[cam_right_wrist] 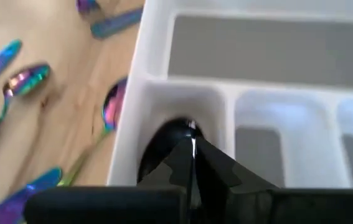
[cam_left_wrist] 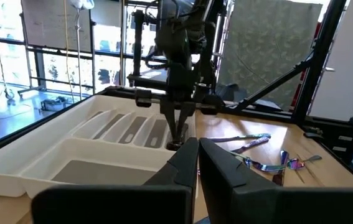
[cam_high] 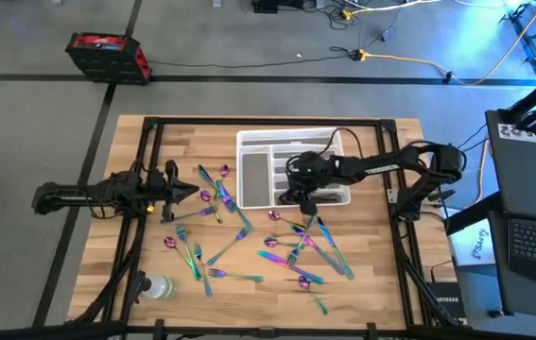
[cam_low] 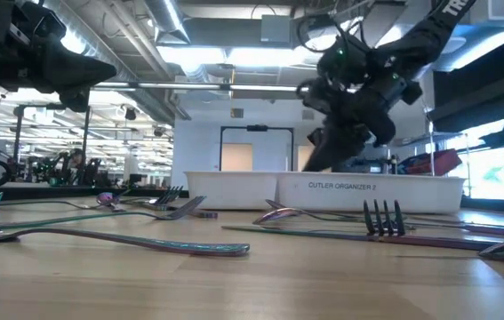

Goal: Sort silverware
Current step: Put the blue fork into the tray organizer

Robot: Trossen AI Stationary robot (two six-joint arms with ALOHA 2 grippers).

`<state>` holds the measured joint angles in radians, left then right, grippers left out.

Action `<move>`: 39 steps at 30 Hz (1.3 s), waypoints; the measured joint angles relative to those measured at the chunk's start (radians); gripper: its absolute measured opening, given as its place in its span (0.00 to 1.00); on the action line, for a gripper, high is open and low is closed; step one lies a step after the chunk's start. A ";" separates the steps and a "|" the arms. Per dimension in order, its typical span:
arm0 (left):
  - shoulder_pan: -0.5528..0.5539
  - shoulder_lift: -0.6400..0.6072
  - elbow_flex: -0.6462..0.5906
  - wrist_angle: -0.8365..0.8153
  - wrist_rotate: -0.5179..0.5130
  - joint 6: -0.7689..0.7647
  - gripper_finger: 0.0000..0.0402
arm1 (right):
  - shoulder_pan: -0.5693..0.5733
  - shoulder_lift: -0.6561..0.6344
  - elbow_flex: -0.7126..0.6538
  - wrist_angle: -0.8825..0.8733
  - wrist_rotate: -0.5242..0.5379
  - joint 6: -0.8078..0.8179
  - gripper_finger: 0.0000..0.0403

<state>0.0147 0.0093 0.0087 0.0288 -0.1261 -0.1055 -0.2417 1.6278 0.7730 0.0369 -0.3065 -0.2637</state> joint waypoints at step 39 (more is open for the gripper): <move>0.000 0.000 0.000 0.000 0.000 0.000 0.00 | 0.133 -0.038 0.177 0.172 -0.133 0.159 0.00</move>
<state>0.0147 0.0090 0.0086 0.0288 -0.1261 -0.1054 -0.1088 1.5898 0.9501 0.2090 -0.4396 -0.1052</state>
